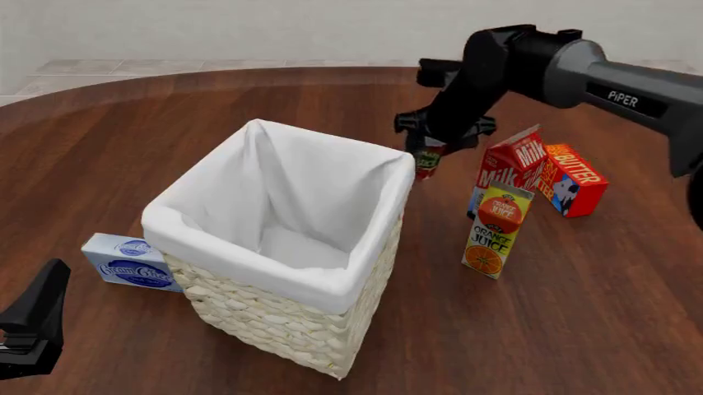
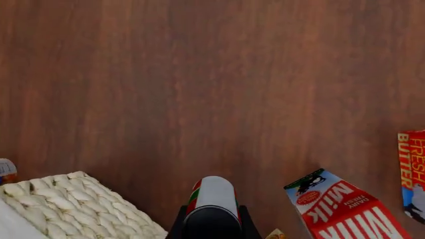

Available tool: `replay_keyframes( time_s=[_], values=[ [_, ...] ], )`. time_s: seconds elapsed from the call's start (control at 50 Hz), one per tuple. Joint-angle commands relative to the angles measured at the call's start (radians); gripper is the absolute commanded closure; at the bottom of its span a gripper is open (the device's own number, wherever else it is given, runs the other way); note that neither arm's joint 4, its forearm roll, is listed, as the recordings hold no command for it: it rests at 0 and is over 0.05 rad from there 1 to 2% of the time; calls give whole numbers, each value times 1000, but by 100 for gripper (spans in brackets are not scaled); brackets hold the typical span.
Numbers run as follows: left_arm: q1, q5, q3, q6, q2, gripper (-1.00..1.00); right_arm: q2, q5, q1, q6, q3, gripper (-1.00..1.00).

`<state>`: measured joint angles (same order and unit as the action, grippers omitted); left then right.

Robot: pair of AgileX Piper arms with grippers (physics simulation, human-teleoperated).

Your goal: Pick up the tomato sauce, and put it in the basket.

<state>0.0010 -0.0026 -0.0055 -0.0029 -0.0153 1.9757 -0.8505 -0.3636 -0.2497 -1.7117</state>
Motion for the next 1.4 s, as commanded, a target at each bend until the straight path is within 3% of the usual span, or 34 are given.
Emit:
replay_keyframes(
  time_s=[0.02,0.22,0.52,1.4],
  values=[
    [0,0,0,0,0,-100,-58,-36,1,3,-33,100],
    [0,0,0,0,0,-100,-120,-91,-7,9,-74,100],
    [0,0,0,0,0,-100,-219,-184,5,61,-135,100],
    [0,0,0,0,0,-100,-449,-333,-76,67,-103,100]
  ],
)
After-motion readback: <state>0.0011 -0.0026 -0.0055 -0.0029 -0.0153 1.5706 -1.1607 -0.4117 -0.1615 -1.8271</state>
